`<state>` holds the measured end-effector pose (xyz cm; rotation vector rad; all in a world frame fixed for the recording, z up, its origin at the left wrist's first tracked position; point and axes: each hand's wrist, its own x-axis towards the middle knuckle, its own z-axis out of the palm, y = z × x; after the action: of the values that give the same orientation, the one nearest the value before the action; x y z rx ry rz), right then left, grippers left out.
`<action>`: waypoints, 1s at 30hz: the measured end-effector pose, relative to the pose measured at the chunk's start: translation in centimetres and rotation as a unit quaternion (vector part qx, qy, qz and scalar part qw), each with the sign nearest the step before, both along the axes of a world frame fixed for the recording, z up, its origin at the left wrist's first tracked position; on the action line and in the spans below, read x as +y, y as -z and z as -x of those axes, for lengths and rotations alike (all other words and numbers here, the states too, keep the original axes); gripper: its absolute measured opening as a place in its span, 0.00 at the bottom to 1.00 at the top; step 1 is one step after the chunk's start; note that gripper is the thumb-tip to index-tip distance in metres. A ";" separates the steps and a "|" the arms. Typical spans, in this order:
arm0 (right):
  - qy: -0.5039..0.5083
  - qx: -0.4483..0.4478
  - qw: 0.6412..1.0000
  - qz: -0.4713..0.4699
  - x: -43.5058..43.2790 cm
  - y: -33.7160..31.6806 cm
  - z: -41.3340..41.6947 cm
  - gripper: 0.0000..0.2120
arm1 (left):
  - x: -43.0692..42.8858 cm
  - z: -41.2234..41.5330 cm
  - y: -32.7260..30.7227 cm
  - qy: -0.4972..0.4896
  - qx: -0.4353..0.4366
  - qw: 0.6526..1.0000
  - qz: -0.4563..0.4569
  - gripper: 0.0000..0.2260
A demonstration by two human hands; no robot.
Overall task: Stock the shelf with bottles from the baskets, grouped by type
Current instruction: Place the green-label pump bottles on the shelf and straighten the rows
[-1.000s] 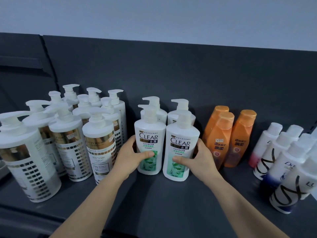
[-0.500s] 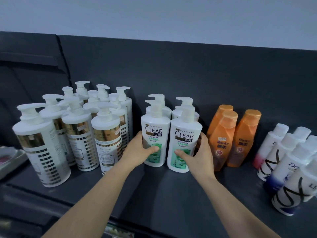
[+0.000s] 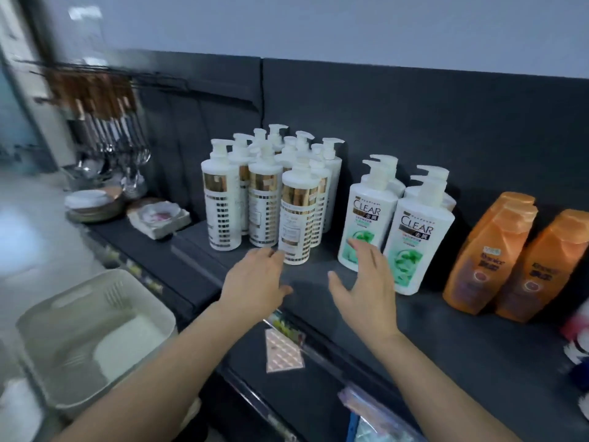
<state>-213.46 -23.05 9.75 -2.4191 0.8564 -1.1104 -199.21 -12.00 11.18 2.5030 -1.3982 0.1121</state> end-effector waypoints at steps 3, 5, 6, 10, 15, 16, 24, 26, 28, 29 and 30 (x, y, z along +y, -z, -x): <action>-0.085 0.108 0.991 -0.009 3.4 0.6 -2.3 0.29 | 5.3 -1.1 1.0 -0.071 -0.047 0.995 -0.043 0.27; -0.128 0.160 0.979 -0.014 5.7 1.2 -3.9 0.30 | 9.0 -1.9 1.8 -0.117 -0.053 0.989 -0.072 0.27; -0.147 0.185 0.971 -0.015 6.9 1.5 -4.8 0.31 | 10.8 -2.2 2.2 -0.140 -0.053 0.985 -0.085 0.26; -0.213 0.281 0.936 -0.002 11.2 2.6 -8.2 0.31 | 17.4 -3.4 3.4 -0.225 -0.040 0.965 -0.125 0.21; -0.277 0.342 0.898 0.008 16.3 3.9 -12.6 0.27 | 23.9 -5.7 4.9 -0.299 -0.004 0.941 -0.156 0.20; -0.288 0.350 0.891 0.011 17.3 4.2 -13.6 0.27 | 25.0 -6.3 5.3 -0.312 0.005 0.937 -0.159 0.20; -0.359 0.399 0.844 0.023 25.4 7.2 -22.7 0.29 | 33.4 -13.0 8.2 -0.374 0.047 0.910 -0.174 0.17; -0.372 0.409 0.833 0.019 27.6 8.2 -25.0 0.28 | 35.4 -14.9 9.1 -0.386 0.064 0.904 -0.171 0.18; -0.380 0.423 0.823 0.016 29.8 9.2 -27.2 0.26 | 37.3 -16.5 10.4 -0.397 0.084 0.897 -0.174 0.19; -0.384 0.430 0.817 0.015 30.9 9.7 -28.2 0.26 | 38.2 -17.3 11.2 -0.398 0.092 0.895 -0.178 0.18; -0.388 0.436 0.812 0.012 31.9 10.1 -29.1 0.26 | 39.0 -18.1 12.1 -0.398 0.099 0.894 -0.182 0.19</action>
<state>-184.32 8.82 -0.36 -2.8206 -0.0436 0.3368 -181.14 26.95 -0.95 3.1277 -0.2566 -0.2669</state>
